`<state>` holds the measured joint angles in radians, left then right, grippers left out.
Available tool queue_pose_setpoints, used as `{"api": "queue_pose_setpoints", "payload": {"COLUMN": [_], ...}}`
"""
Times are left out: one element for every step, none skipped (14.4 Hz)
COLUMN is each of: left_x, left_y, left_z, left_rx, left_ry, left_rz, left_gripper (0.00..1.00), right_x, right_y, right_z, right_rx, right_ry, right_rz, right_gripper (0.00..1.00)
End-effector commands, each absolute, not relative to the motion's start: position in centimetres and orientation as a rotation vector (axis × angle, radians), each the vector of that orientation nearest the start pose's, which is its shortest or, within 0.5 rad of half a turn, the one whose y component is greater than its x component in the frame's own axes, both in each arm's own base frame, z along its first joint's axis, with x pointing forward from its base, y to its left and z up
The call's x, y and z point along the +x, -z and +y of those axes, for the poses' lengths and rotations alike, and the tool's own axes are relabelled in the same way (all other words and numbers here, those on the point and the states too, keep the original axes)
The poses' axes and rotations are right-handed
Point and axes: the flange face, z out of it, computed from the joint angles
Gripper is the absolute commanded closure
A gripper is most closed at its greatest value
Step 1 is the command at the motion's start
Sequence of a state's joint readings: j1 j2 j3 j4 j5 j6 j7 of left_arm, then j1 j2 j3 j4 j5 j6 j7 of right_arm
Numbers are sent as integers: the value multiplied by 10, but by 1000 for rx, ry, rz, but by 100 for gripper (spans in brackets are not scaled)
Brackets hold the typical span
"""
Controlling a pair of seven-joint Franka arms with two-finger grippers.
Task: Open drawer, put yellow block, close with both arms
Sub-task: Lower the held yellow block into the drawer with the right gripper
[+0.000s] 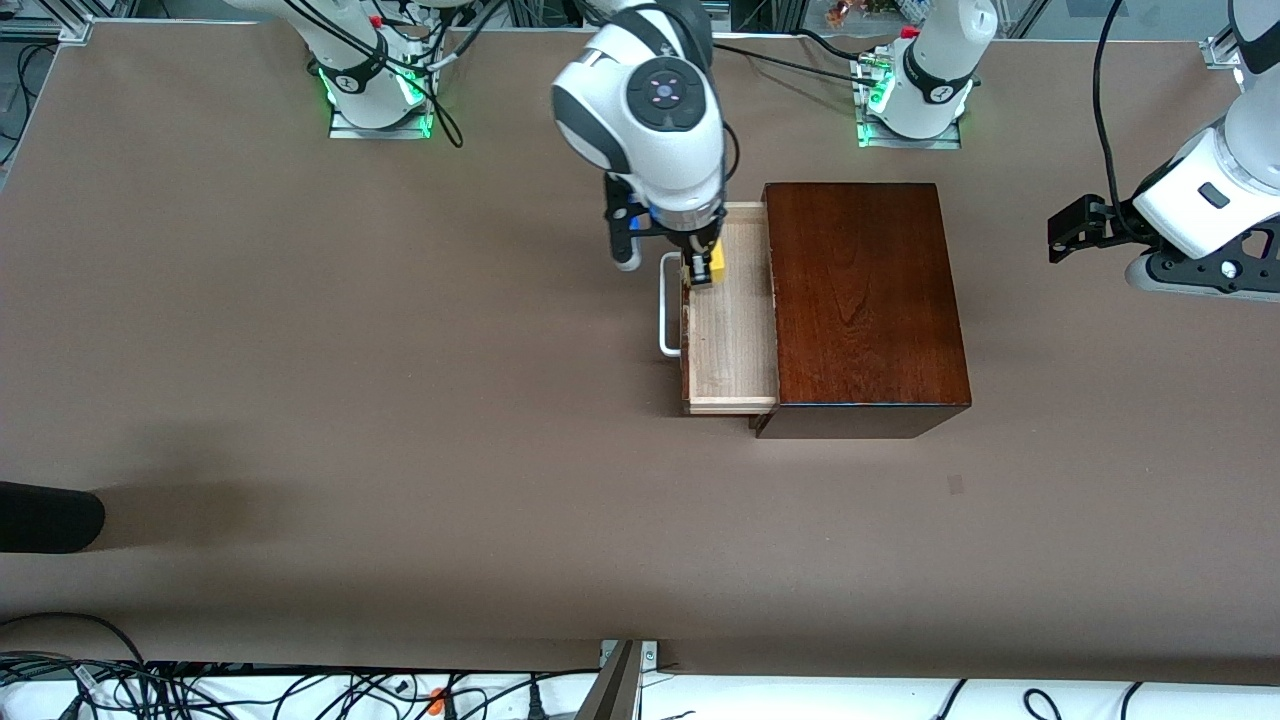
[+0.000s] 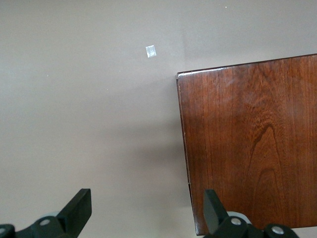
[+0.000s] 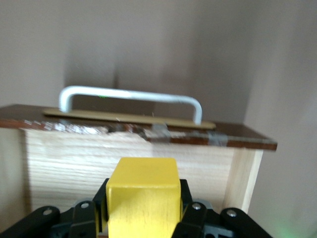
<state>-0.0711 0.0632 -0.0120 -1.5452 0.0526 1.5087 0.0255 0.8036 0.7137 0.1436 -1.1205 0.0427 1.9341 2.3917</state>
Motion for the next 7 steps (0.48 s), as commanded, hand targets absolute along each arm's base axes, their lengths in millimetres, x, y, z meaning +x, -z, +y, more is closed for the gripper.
{"api": "queue_pose_setpoints", "payload": {"left_x": [563, 563, 563, 563, 563, 563, 563], "left_y": [-597, -597, -597, -597, -598, -597, -597], "left_z": [-40, -40, -40, -40, -40, -40, -40], "left_rx": [-3085, -3085, -3085, -3085, -3085, -3085, -3085], "left_ry": [-157, -157, -157, -155, -153, -155, -155], "left_rz": [186, 186, 186, 186, 186, 186, 186], "left_gripper": [0, 0, 0, 0, 0, 0, 0], "right_x": [467, 469, 468, 467, 468, 468, 468], "right_y": [-387, -378, -368, -358, -350, -343, -336], "right_z": [614, 615, 616, 618, 619, 620, 620], "right_rx": [-2150, -2141, -2143, -2149, -2150, -2152, -2157], "right_ry": [-240, -242, -243, -244, -245, -245, -245], "right_rz": [2127, 2138, 2147, 2150, 2154, 2158, 2162], "right_gripper": [100, 100, 100, 100, 100, 100, 100]}}
